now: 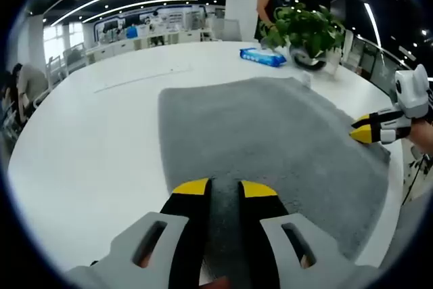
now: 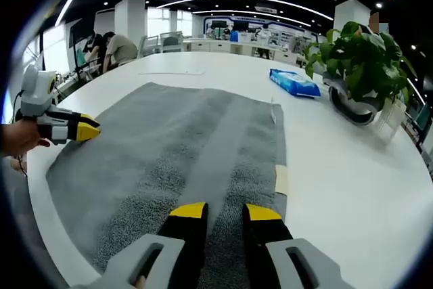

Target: Open the folded towel by lifting each exposed corner and separating the folded layers until the towel lies flat within the target outline without major curled edges

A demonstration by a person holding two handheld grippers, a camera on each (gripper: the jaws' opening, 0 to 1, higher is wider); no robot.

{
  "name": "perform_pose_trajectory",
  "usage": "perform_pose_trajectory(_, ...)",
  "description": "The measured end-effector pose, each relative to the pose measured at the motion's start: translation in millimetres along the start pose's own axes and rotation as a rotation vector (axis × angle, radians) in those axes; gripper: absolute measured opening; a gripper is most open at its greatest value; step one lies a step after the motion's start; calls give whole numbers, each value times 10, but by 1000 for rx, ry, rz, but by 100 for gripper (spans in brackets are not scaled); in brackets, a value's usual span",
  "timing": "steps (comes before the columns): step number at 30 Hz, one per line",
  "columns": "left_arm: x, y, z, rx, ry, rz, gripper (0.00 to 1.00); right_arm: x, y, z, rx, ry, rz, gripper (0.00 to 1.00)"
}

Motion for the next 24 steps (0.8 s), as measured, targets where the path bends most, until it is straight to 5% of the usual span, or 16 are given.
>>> perform_pose_trajectory(5,-22,3,-138,-5,-7,-32,22,-17,74,-198,-41,49,62,23)
perform_pose_trajectory(9,-68,47,-387,-41,25,-46,22,-237,145,-369,-71,33,178,23)
perform_pose_trajectory(14,-126,94,-693,-71,64,-78,24,-456,220,-549,-112,17,219,23)
perform_pose_trajectory(18,-129,136,-879,-89,95,-139,26,-554,190,-624,-108,4,257,22)
perform_pose_trajectory(24,-125,184,-1107,-121,143,-127,27,-615,68,-654,-76,-14,315,19)
Point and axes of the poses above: the point that each gripper's makers call its tool centre point, and the gripper's own axes: z roughly forward along the fingers, y roughly to its right, x roughly out of its top, the point moved 4 cm from there along -z, roughly backward along the fingers, and after that the axes turned 12 degrees about -z, right-handed, at the moved point
